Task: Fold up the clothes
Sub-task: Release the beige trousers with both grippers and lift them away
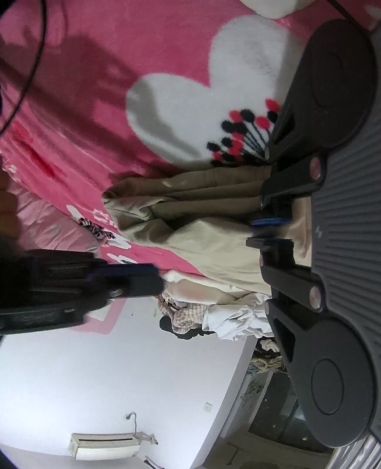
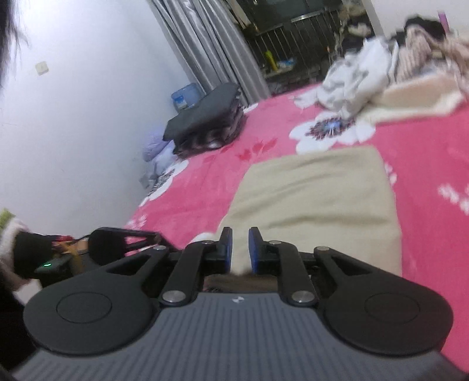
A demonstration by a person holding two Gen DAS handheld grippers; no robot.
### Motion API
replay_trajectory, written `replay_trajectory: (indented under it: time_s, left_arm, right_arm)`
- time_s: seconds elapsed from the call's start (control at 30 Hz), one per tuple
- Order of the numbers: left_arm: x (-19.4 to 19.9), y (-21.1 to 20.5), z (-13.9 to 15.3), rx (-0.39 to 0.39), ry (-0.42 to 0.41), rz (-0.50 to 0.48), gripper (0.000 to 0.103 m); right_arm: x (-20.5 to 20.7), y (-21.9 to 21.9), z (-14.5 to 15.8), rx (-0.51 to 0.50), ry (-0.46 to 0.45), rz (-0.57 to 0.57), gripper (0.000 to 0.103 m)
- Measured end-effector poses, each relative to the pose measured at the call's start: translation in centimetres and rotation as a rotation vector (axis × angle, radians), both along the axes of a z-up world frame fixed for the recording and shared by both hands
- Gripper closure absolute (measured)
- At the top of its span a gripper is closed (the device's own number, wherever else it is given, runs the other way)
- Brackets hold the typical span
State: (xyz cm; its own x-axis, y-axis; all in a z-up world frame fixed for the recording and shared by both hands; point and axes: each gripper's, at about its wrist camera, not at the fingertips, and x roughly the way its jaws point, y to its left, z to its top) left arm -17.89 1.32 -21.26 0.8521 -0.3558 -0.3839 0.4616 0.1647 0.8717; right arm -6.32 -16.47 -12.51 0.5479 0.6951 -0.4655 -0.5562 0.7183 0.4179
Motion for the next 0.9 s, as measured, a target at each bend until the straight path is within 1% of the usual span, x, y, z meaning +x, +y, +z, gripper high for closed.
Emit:
replay_trajectory:
  time_s: [0.07,0.1,0.13,0.2,0.23,0.27,0.3,0.4,0.47,0.7,0.73,0.8,0.83,0.9]
  left_arm:
    - [-0.1,0.0,-0.1,0.006,-0.002,-0.003,0.094]
    - [-0.1,-0.1,-0.1,0.002,0.006,-0.004,0.094]
    - [-0.2,-0.1,-0.2,-0.002,0.015,-0.005,0.092]
    - [-0.3,-0.2,-0.2,-0.011,0.028,0.003,0.092]
    - [-0.1,-0.1,0.1,-0.027,0.049,0.019,0.091]
    - [0.2,0.0,0.6,-0.051,0.079,0.038,0.085]
    - [0.4,0.2,1.1,-0.076,0.111,0.056,0.084]
    - [0.6,1.6,3.2,-0.161,0.222,0.109,0.079]
    - [0.8,2.6,4.5,-0.218,0.293,0.149,0.072]
    - [1.8,7.4,8.7,-0.456,0.461,0.423,0.072]
    - [1.9,8.0,9.4,-0.500,0.483,0.460,0.072]
    - [2.7,8.4,10.9,-0.685,0.520,0.505,0.072]
    - [3.0,8.4,11.3,-0.760,0.535,0.518,0.072]
    - [2.9,7.0,9.9,-0.739,0.526,0.507,0.072]
  right_arm:
    - [0.3,0.6,-1.7,-0.085,-0.003,-0.005,0.093]
    - [0.6,0.7,-3.2,-0.135,0.026,-0.007,0.097]
    - [0.8,0.6,-4.4,-0.158,0.050,-0.013,0.097]
    - [1.0,-0.3,-5.3,-0.093,0.080,-0.038,0.098]
    - [1.2,-0.3,-5.0,-0.099,0.082,-0.036,0.098]
    - [1.1,0.0,-4.7,-0.121,0.064,-0.027,0.098]
    - [0.9,0.3,-4.6,-0.142,0.044,-0.020,0.098]
    - [0.3,0.6,-4.8,-0.156,0.010,-0.029,0.098]
    - [0.2,0.6,-4.7,-0.158,0.004,-0.036,0.098]
    - [-0.5,1.3,-4.9,-0.198,-0.055,-0.047,0.098]
    - [-0.5,1.4,-5.0,-0.202,-0.060,-0.049,0.098]
    - [-0.5,1.4,-5.0,-0.201,-0.060,-0.053,0.098]
    - [-0.4,1.3,-5.0,-0.197,-0.058,-0.055,0.098]
    - [-0.5,1.3,-5.1,-0.192,-0.057,-0.061,0.098]
